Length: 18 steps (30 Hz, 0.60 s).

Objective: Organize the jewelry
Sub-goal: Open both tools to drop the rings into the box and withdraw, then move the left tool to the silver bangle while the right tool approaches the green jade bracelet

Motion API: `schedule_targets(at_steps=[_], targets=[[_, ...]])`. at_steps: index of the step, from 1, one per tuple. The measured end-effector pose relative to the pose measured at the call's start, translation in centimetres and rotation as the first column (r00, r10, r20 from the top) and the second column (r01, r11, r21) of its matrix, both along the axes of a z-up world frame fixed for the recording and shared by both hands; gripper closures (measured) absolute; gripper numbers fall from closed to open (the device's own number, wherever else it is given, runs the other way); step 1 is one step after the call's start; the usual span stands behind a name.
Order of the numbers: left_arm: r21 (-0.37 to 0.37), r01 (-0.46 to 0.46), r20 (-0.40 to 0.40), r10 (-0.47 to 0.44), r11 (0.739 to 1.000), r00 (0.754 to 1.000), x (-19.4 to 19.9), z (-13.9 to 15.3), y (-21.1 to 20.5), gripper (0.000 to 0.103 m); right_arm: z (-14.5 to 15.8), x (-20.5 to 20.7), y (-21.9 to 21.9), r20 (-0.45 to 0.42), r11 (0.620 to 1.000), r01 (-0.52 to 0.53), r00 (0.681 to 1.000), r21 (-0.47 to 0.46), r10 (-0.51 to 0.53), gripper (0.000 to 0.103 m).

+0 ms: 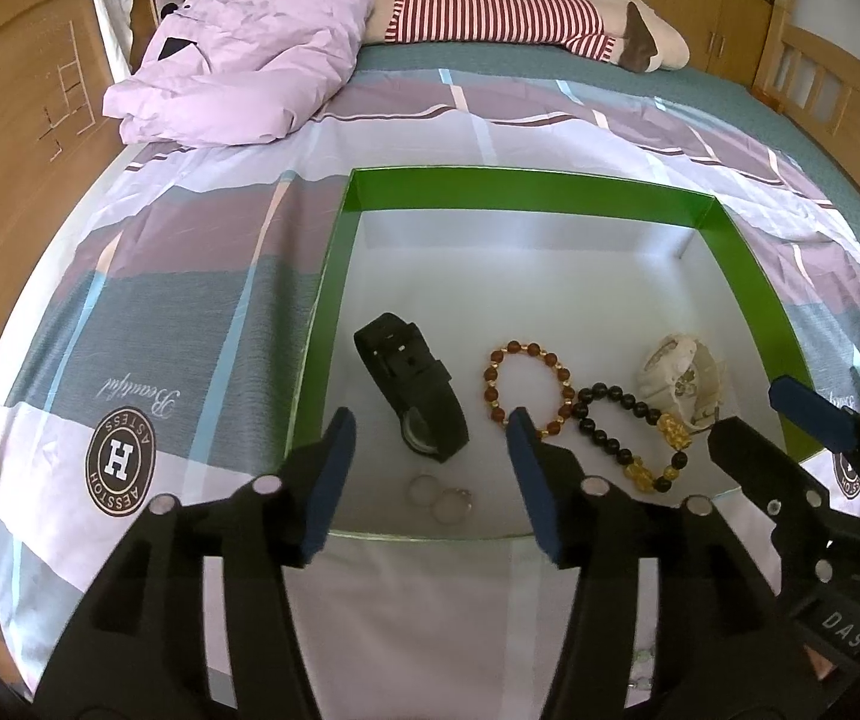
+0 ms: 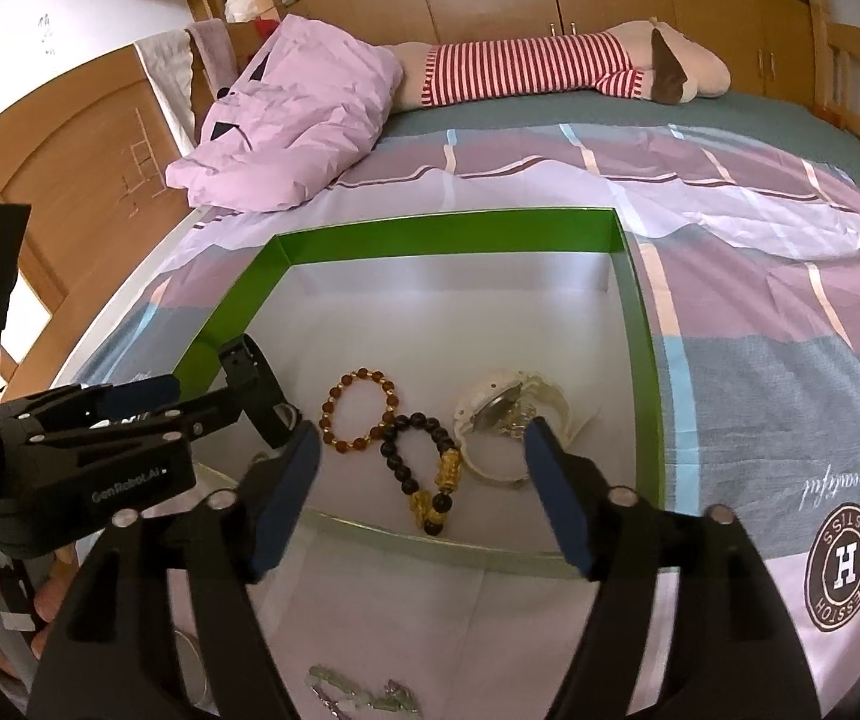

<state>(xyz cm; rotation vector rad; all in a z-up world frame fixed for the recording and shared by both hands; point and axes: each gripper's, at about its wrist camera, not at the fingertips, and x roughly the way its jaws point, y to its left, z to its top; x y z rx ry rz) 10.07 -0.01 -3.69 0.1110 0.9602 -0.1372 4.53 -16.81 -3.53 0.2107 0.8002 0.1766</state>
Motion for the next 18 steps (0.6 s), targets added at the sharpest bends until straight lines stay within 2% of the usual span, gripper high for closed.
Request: schedule_targets(at_steps=[1, 3, 5, 8, 10, 12, 14, 16, 18], targets=[[0.001, 0.000, 0.000, 0.000, 1.000, 1.000, 0.0, 0.0, 0.0, 0.039, 0.0, 0.0, -0.2, 0.003, 1.000, 0.004, 1.000, 0.005, -0.004, 0.019], [-0.003, -0.002, -0.001, 0.002, 1.000, 1.000, -0.1, 0.0, 0.1, 0.030, 0.2, -0.1, -0.5, 0.013, 1.000, 0.020, 1.000, 0.017, -0.020, 0.014], [-0.015, -0.001, -0.004, 0.001, 1.000, 1.000, -0.1, 0.1, 0.2, 0.028, 0.2, -0.2, -0.8, 0.016, 0.999, 0.032, 0.999, 0.025, -0.032, 0.013], [-0.022, -0.012, -0.013, 0.011, 1.000, 1.000, 0.0, 0.1, 0.5, 0.019, 0.4, -0.4, -1.1, 0.009, 0.999, 0.039, 0.999, 0.037, -0.039, 0.011], [-0.025, -0.020, -0.036, 0.019, 1.000, 0.999, 0.0, 0.2, 0.8, 0.018, 0.7, -0.6, -1.3, -0.007, 0.998, 0.031, 1.000, 0.053, -0.031, 0.011], [-0.020, -0.014, -0.055, 0.013, 1.000, 0.998, -0.6, 0.9, 1.2, 0.018, 1.5, -1.4, -1.4, -0.030, 0.997, -0.007, 1.000, 0.078, 0.009, 0.011], [0.003, 0.008, -0.062, -0.008, 1.000, 0.998, -2.0, 1.9, 1.8, 0.017, 2.0, -2.3, -1.1, -0.076, 0.997, -0.054, 0.995, 0.055, 0.058, 0.011], [0.048, 0.047, -0.083, -0.043, 0.998, 0.996, -3.4, 2.4, 2.2, 0.016, 1.9, -2.8, 0.3, -0.159, 0.988, -0.152, 0.976, -0.004, 0.150, 0.011], [0.103, 0.088, -0.132, -0.074, 0.991, 0.988, -4.5, 2.1, 2.3, 0.016, 1.3, -3.9, 2.6, -0.244, 0.952, -0.291, 0.934, -0.095, 0.261, 0.011]])
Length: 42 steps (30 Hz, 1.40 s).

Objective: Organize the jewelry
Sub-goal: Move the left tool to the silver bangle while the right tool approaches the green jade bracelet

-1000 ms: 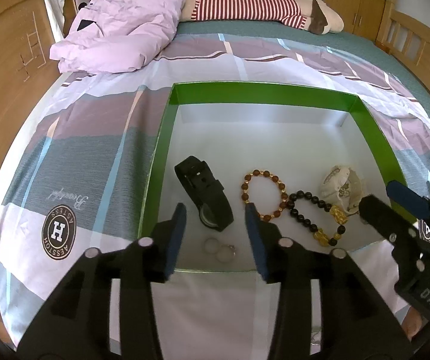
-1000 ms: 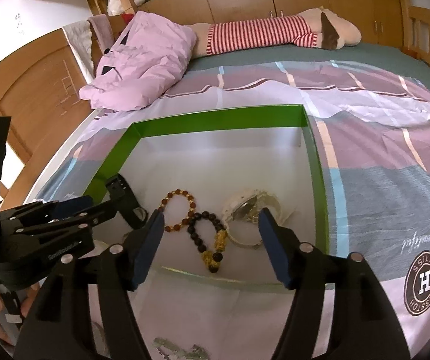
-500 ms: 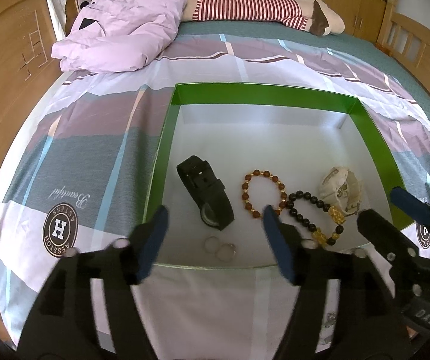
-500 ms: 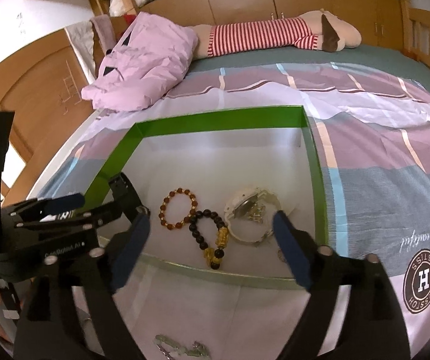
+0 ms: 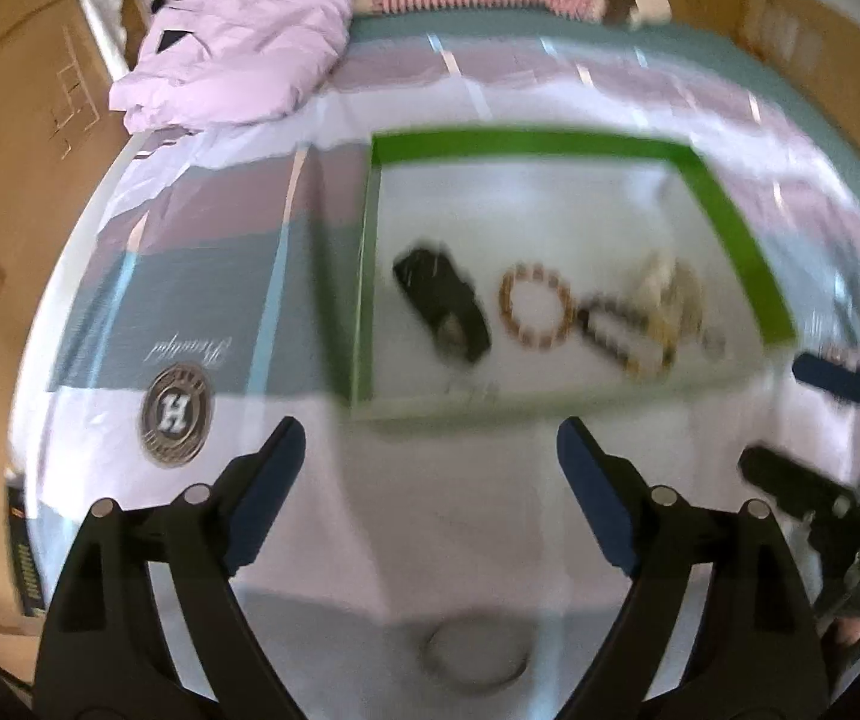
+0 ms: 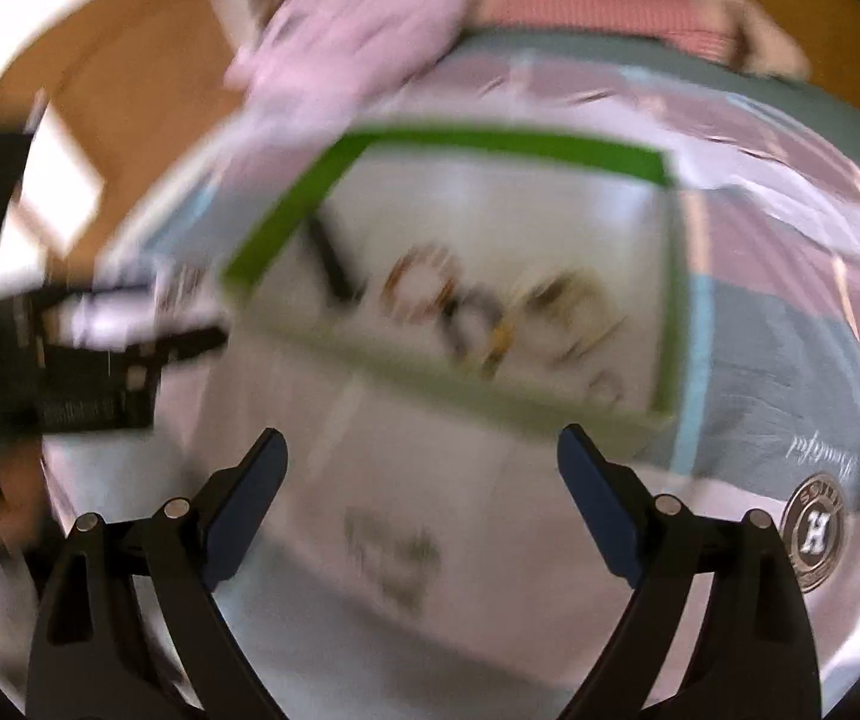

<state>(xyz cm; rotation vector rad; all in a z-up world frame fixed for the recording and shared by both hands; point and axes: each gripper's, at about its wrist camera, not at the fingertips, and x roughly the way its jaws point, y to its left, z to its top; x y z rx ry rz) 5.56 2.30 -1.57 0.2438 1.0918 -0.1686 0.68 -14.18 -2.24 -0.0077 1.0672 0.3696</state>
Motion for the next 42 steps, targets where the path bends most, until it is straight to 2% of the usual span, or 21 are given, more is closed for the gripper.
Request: schedule_targets(at_steps=[2, 4, 6, 8, 9, 10, 12, 14, 16, 20, 24, 25, 26, 30, 33, 40, 42], targets=[[0.055, 0.033, -0.052, -0.030, 0.998, 0.998, -0.9, -1.0, 0.0, 0.016, -1.4, -1.3, 2.1, -0.050, 0.990, -0.087, 0.995, -0.111, 0.082, 0.011], [0.095, 0.057, -0.099, -0.048, 0.994, 0.994, -1.6, -2.3, 0.0, 0.016, -3.5, -2.3, 3.7, -0.133, 0.975, -0.176, 0.978, -0.133, 0.159, 0.012], [0.149, 0.088, -0.159, -0.063, 0.985, 0.985, -2.5, -3.9, 0.0, 0.016, -5.2, -2.7, 4.6, -0.177, 0.961, -0.217, 0.966, -0.169, 0.187, 0.012], [0.190, 0.130, -0.189, -0.094, 0.973, 0.977, -3.3, -5.1, -0.2, 0.016, -6.8, -2.5, 5.2, -0.208, 0.950, -0.221, 0.962, -0.219, 0.175, 0.012], [0.202, 0.141, -0.196, -0.101, 0.969, 0.975, -3.6, -5.4, -0.2, 0.016, -7.1, -2.4, 5.1, -0.211, 0.951, -0.211, 0.964, -0.225, 0.163, 0.016], [0.214, 0.152, -0.201, -0.109, 0.965, 0.974, -3.9, -5.6, -0.2, 0.016, -7.4, -2.0, 4.9, -0.203, 0.952, -0.183, 0.970, -0.246, 0.134, 0.020], [0.217, 0.160, -0.204, -0.116, 0.963, 0.972, -4.0, -5.6, -0.1, 0.016, -7.9, -1.1, 3.8, -0.162, 0.946, -0.090, 0.986, -0.312, 0.041, 0.021], [0.216, 0.162, -0.207, -0.117, 0.963, 0.971, -4.0, -5.5, 0.1, 0.016, -7.5, -0.3, 2.4, -0.146, 0.961, -0.008, 0.989, -0.277, -0.034, 0.022], [0.215, 0.163, -0.210, -0.117, 0.963, 0.971, -3.9, -5.4, 0.3, 0.016, -6.9, -0.1, 1.7, -0.127, 0.968, 0.030, 0.990, -0.249, -0.064, 0.022], [0.232, 0.167, -0.220, -0.116, 0.958, 0.969, -4.0, -6.0, 0.8, 0.016, -6.5, 0.0, 1.4, -0.121, 0.973, 0.050, 0.990, -0.226, -0.079, 0.022], [0.248, 0.190, -0.245, -0.129, 0.950, 0.961, -4.5, -7.2, 1.3, 0.035, -6.8, 0.2, 1.7, -0.131, 0.970, 0.032, 0.989, -0.239, -0.064, 0.022], [0.248, 0.199, -0.250, -0.136, 0.948, 0.959, -4.8, -7.4, 1.3, 0.035, -6.9, 0.2, 1.8, -0.132, 0.971, 0.028, 0.989, -0.239, -0.061, 0.022], [0.230, 0.212, -0.249, -0.154, 0.950, 0.956, -5.0, -7.3, 1.2, 0.035, -6.8, 0.2, 1.8, -0.134, 0.971, 0.024, 0.989, -0.238, -0.058, 0.022], [0.143, 0.283, -0.231, -0.246, 0.948, 0.941, -6.5, -6.1, 0.4, 0.024, -7.1, 0.4, 1.9, -0.141, 0.970, 0.019, 0.988, -0.241, -0.055, 0.022], [0.136, 0.319, -0.240, -0.281, 0.938, 0.929, -7.1, -6.3, -0.4, 0.018, -7.4, 0.8, 2.0, -0.152, 0.969, 0.021, 0.987, -0.244, -0.059, 0.022], [0.147, 0.345, -0.315, -0.287, 0.927, 0.905, -7.6, -8.8, -1.3, 0.018, -7.6, 1.0, 2.0, -0.155, 0.968, 0.018, 0.986, -0.251, -0.058, 0.022], [0.161, 0.351, -0.328, -0.285, 0.922, 0.900, -7.7, -9.6, -1.6, 0.023, -7.6, 1.0, 1.9, -0.155, 0.968, 0.018, 0.986, -0.250, -0.058, 0.022]])
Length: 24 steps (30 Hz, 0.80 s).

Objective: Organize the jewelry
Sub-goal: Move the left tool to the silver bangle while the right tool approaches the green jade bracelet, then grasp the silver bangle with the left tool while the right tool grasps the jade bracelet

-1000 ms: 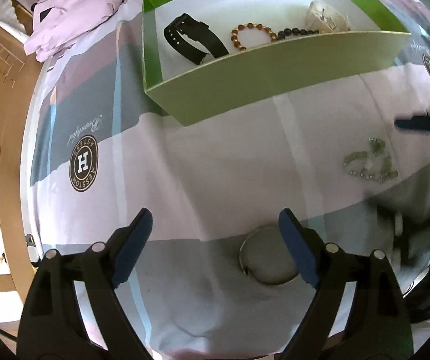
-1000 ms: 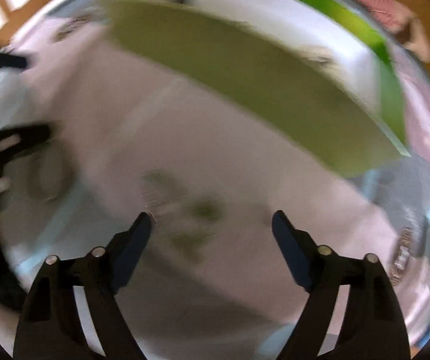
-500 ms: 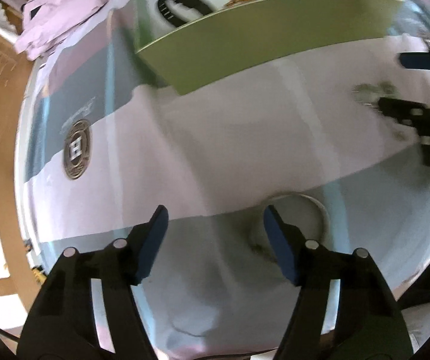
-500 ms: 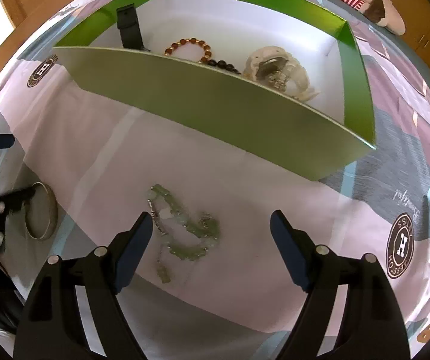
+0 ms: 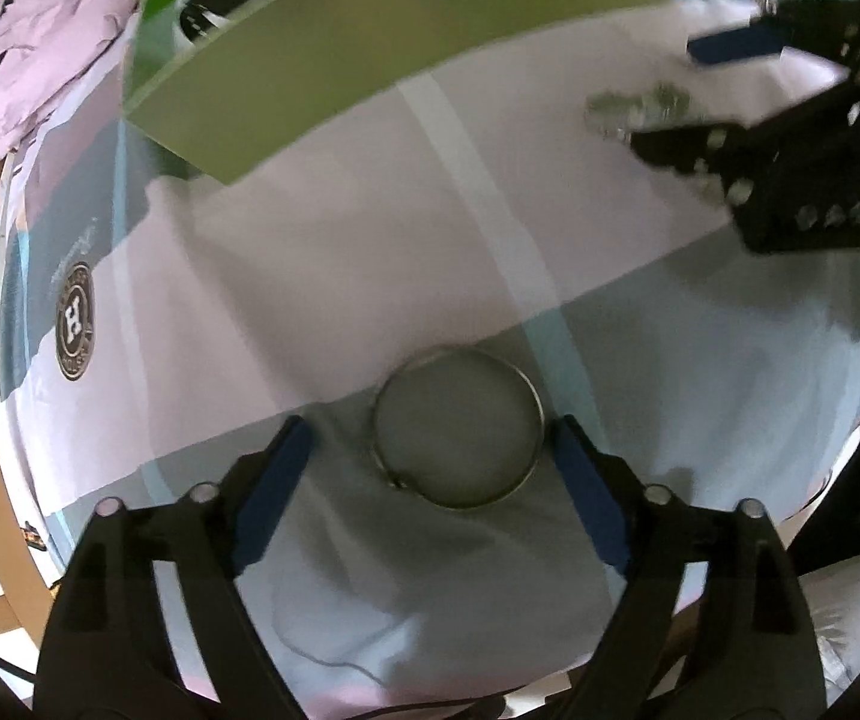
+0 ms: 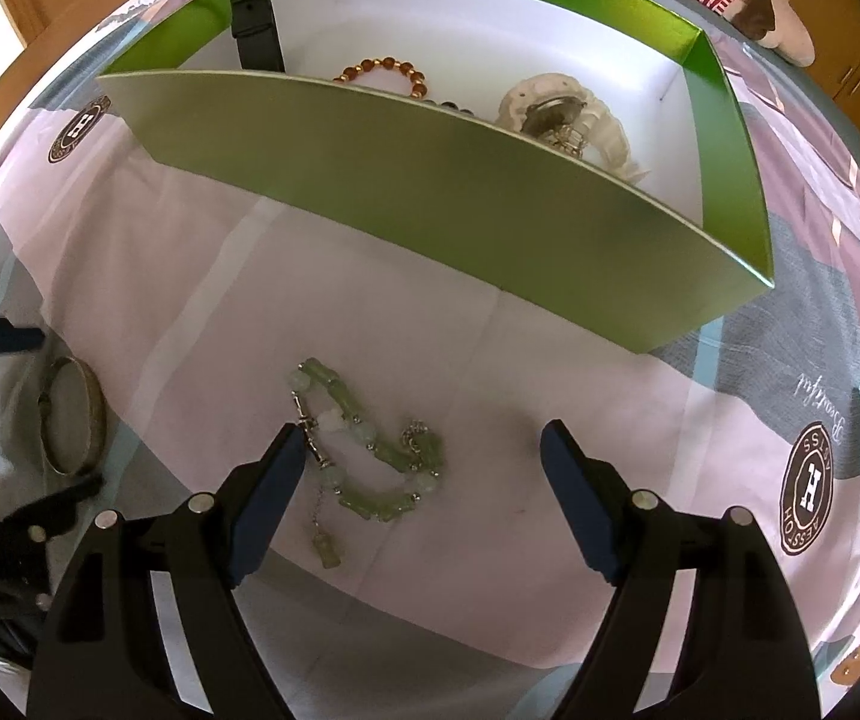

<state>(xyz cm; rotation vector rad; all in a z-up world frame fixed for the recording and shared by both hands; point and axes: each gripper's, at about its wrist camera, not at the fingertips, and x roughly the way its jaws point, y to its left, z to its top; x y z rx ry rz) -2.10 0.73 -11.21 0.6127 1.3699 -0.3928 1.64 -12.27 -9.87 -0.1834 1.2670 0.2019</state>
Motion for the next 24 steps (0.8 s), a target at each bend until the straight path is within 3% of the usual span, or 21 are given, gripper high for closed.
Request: schedule_targets(at_steps=[2, 3, 8, 13, 18, 20, 22, 24], targets=[[-0.011, -0.003, 0.001, 0.003, 1.000, 1.000, 0.0, 0.1, -0.2, 0.028, 0.0, -0.1, 0.0, 0.002, 1.000, -0.001, 1.000, -0.001, 0.001, 0.022], [-0.039, -0.005, -0.007, 0.004, 0.999, 1.000, 0.1, 0.3, -0.2, 0.042, 0.0, -0.1, -0.1, 0.004, 1.000, -0.001, 1.000, 0.000, 0.001, 0.022], [-0.086, -0.053, 0.051, 0.057, 0.995, 0.997, 1.3, 0.8, -0.2, 0.042, 0.0, -0.4, -0.3, 0.013, 1.000, 0.006, 1.000, 0.003, -0.006, 0.022], [-0.229, -0.183, 0.111, 0.213, 0.956, 0.971, 4.4, 2.7, 1.2, 0.041, 0.6, -0.2, -0.9, 0.030, 1.000, 0.016, 0.999, 0.002, -0.016, 0.022], [-0.204, -0.232, 0.053, 0.247, 0.951, 0.967, 6.0, 0.7, 0.7, 0.041, 0.4, 0.1, -1.4, -0.009, 1.000, -0.001, 1.000, 0.008, 0.002, 0.022], [-0.186, -0.237, 0.054, 0.251, 0.954, 0.967, 6.3, 0.2, 0.8, 0.037, 0.0, -0.2, -0.8, -0.034, 0.999, -0.033, 0.999, 0.032, 0.034, 0.022], [-0.172, -0.239, 0.074, 0.254, 0.956, 0.964, 6.4, 0.1, 0.6, 0.022, -0.3, -0.5, 0.1, -0.032, 0.998, -0.068, 0.997, 0.012, 0.068, 0.022], [-0.167, -0.257, 0.067, 0.271, 0.952, 0.960, 6.8, -0.2, 0.9, 0.017, -0.3, -0.7, 0.5, -0.006, 0.997, -0.079, 0.997, -0.004, 0.079, 0.022]])
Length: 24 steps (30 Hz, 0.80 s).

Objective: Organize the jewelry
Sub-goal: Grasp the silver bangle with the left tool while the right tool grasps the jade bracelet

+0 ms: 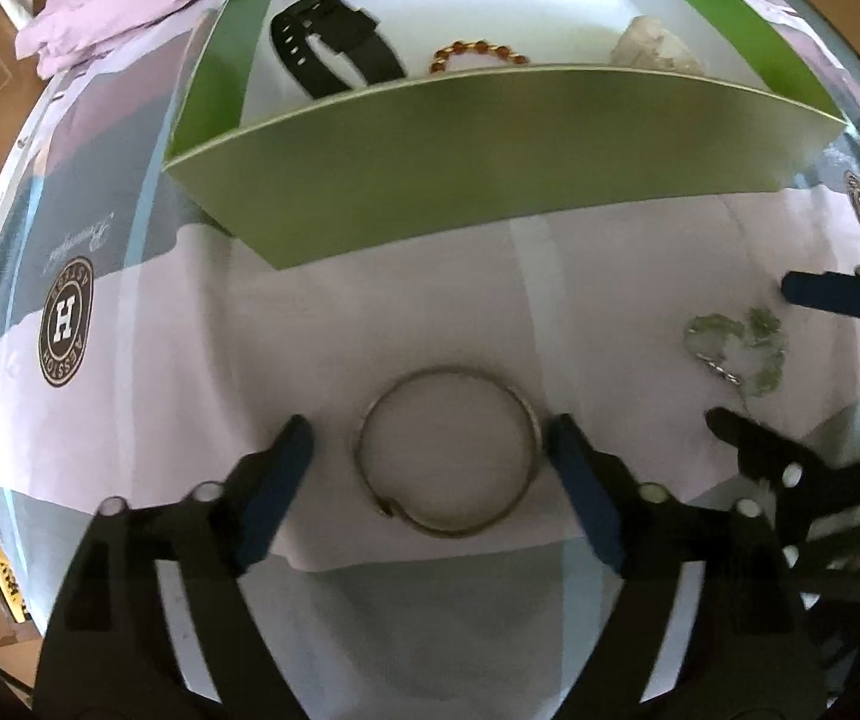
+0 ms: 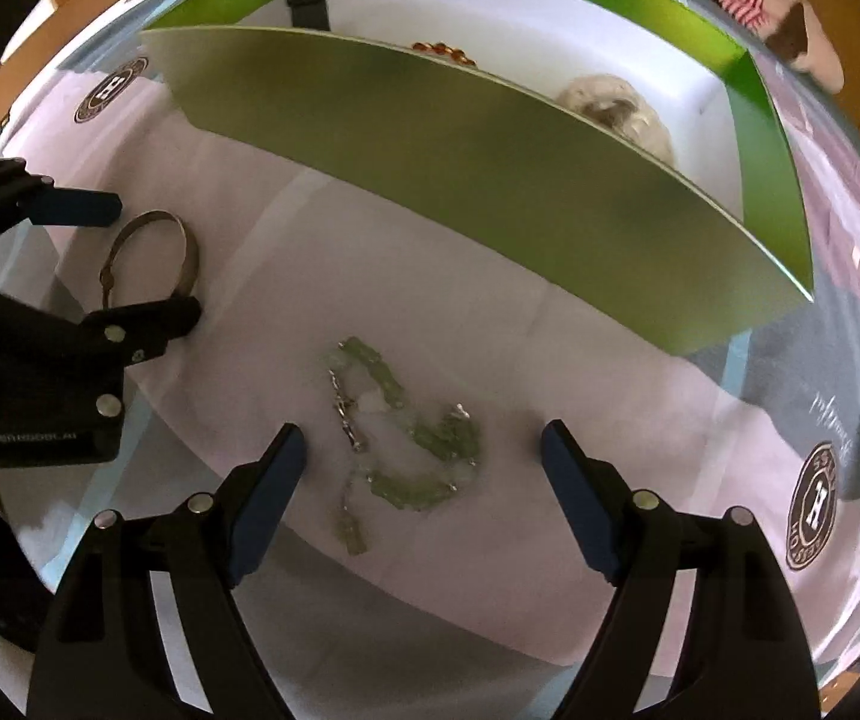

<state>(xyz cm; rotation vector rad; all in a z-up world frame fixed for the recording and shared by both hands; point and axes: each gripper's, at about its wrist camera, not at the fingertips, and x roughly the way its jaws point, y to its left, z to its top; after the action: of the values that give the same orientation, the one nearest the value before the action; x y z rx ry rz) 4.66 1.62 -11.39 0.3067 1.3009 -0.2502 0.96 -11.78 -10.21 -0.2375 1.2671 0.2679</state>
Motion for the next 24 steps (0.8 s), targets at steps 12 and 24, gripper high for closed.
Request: schedule_targets(at_steps=[12, 24], targets=[[-0.014, -0.027, -0.006, 0.027, 1.000, 1.000, -0.3, -0.2, -0.2, 0.016, 1.4, 1.2, -2.7, 0.013, 0.987, 0.077, 0.997, 0.139, -0.080, 0.086], [-0.014, -0.061, -0.015, 0.060, 0.998, 0.998, 0.1, -1.0, -0.4, 0.002, 1.4, 0.3, -2.9, 0.029, 0.988, 0.115, 0.993, 0.101, -0.119, 0.044]])
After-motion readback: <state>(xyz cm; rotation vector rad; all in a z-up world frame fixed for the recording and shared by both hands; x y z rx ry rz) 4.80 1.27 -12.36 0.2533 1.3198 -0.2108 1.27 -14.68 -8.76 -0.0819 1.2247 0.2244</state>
